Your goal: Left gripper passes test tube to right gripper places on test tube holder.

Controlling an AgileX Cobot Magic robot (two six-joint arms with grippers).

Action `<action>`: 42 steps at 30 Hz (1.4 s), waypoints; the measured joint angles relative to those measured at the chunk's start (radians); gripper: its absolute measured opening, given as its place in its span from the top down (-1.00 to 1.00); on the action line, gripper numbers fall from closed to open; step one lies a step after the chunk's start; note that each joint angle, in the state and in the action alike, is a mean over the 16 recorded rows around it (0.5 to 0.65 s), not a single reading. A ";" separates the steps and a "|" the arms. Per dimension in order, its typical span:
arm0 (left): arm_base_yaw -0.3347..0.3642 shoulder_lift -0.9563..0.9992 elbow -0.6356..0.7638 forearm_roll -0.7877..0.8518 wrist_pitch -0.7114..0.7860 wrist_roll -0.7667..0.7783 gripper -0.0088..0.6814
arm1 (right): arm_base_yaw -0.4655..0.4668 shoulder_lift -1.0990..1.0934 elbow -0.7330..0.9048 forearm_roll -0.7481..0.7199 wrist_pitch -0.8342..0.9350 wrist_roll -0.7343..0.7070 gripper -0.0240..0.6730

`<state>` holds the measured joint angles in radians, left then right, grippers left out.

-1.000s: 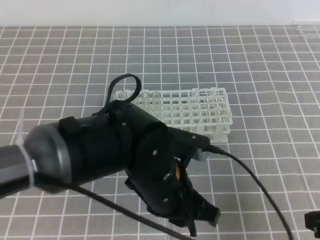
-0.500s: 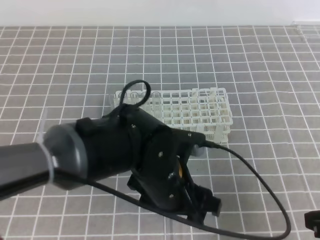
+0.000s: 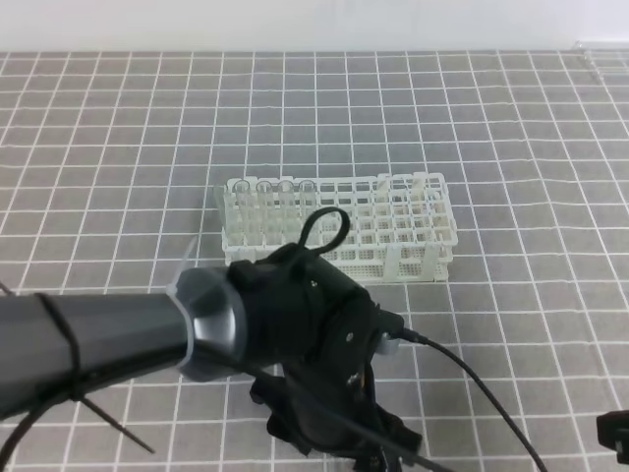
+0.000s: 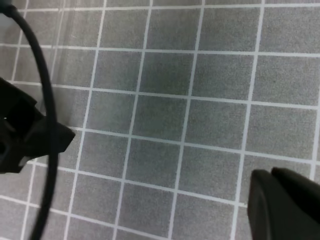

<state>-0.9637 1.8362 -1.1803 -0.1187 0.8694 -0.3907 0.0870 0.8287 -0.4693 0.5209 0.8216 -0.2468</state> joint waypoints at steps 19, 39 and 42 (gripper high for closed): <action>0.000 0.024 0.000 0.083 0.023 0.033 0.69 | 0.000 -0.002 0.000 0.045 -0.003 -0.051 0.97; 0.005 -0.312 0.084 0.184 -0.082 0.076 0.93 | 0.000 0.002 -0.123 0.064 0.117 -0.052 0.97; 0.014 -0.417 0.158 0.216 -0.156 0.053 0.91 | 0.002 0.013 -0.161 0.077 0.138 -0.052 0.97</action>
<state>-0.9498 1.4197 -1.0222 0.0975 0.7137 -0.3378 0.0895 0.8415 -0.6302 0.5982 0.9595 -0.2989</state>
